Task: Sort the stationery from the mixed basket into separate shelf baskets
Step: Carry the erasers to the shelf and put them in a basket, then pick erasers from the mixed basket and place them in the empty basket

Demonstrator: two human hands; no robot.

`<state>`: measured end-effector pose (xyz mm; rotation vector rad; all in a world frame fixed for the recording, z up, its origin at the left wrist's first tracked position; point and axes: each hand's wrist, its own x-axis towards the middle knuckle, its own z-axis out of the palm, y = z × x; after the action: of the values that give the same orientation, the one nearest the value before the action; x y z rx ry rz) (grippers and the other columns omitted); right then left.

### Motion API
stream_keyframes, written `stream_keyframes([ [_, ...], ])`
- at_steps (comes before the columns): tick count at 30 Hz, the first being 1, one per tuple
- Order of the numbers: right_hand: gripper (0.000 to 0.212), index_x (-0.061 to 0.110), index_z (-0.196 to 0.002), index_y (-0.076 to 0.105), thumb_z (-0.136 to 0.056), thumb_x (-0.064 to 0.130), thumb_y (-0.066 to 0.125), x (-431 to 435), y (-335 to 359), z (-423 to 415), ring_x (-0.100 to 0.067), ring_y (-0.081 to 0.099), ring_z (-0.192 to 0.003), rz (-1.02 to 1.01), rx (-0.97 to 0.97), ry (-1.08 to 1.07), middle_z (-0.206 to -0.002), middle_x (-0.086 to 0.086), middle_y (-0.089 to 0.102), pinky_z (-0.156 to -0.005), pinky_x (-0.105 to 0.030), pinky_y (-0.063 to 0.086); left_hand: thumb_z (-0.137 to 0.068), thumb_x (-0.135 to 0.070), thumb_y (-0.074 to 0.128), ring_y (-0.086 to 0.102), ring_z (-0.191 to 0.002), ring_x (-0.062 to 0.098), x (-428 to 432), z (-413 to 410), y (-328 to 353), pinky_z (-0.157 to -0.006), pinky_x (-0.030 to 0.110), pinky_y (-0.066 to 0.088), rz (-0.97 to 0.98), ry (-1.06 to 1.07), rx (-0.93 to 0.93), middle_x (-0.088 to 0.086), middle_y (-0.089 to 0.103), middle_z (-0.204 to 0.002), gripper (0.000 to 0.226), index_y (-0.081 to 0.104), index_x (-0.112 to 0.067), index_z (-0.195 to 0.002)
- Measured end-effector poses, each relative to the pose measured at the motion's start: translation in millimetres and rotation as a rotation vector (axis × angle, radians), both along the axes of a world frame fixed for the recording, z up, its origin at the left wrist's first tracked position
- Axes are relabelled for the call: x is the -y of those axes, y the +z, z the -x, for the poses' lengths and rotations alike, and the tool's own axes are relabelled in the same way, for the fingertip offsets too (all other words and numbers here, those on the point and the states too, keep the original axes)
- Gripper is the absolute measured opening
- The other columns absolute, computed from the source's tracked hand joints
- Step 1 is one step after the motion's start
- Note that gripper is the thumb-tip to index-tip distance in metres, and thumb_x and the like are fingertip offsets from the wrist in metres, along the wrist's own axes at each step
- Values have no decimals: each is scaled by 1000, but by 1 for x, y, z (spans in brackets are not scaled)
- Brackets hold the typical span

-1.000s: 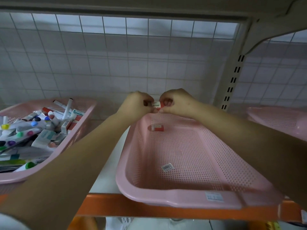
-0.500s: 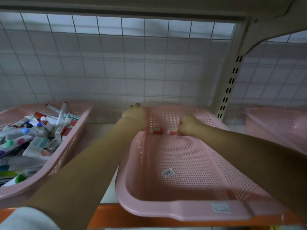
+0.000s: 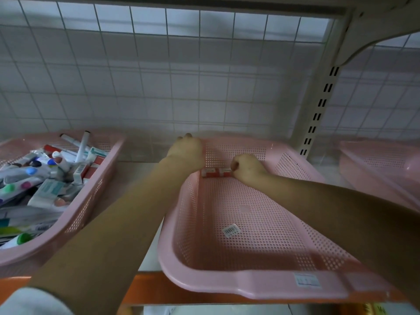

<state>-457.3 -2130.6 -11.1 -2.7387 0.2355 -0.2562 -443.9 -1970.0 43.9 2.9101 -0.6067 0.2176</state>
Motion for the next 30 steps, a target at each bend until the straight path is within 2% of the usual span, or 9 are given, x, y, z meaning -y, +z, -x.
stream_keyframes([
  [3,11,14,-94,67,-85,12,60,-1,3,3,-21,60,-93,100,-41,30,-103,-6,64,-78,-27,50,-90,-19,45,48,-112,33,0,0,0,-89,36,42,1,13,18,18,49,-120,35,54,-3,-120],
  [5,20,16,-102,65,-85,12,56,-2,10,7,-24,60,-97,243,-107,54,-105,-5,62,-76,-30,51,-89,-18,46,48,-114,33,-1,2,0,-90,39,43,1,26,39,17,50,-122,35,53,-3,-120],
  [7,27,16,-112,62,-86,15,54,-5,20,12,-26,58,-102,418,-138,79,-111,-7,60,-75,-31,48,-89,-19,47,47,-114,31,-2,3,2,-85,39,44,2,52,68,14,52,-119,32,54,-5,-116],
  [9,32,14,-119,60,-87,17,53,-10,34,15,-27,57,-108,468,-116,90,-118,-10,58,-80,-32,48,-89,-20,47,46,-111,29,-3,5,8,-77,38,41,-21,74,106,12,53,-116,27,53,-6,-112],
  [13,36,13,-121,60,-86,13,51,-27,71,16,-28,56,-109,494,18,198,-121,-10,57,-85,-29,46,-91,-25,47,43,-118,30,-17,14,32,-86,38,41,-25,119,149,12,49,-126,40,48,-9,-127],
  [18,36,12,-122,57,-88,14,49,-69,109,14,-30,51,-115,460,142,357,-126,-12,52,-94,-33,44,-91,-25,48,45,-119,30,-71,41,62,-90,38,42,-27,178,226,13,50,-127,41,49,-11,-129],
  [26,32,10,-112,62,-82,11,51,-167,126,15,-30,56,-101,430,205,520,-113,-12,59,-83,-30,49,-91,-25,49,52,-112,30,-200,82,74,-87,33,46,-18,355,237,9,56,-126,36,54,-15,-125],
  [28,32,10,-111,62,-82,11,50,-194,127,13,-30,56,-102,435,202,547,-114,-12,59,-81,-30,48,-90,-25,50,53,-111,29,-228,83,76,-84,32,45,1,385,253,8,57,-125,37,55,-16,-125],
  [30,32,11,-113,62,-83,13,50,-220,125,9,-30,55,-105,442,196,567,-117,-12,58,-82,-30,47,-90,-26,52,54,-112,29,-254,83,75,-88,34,47,29,403,263,8,58,-125,38,54,-16,-127],
])
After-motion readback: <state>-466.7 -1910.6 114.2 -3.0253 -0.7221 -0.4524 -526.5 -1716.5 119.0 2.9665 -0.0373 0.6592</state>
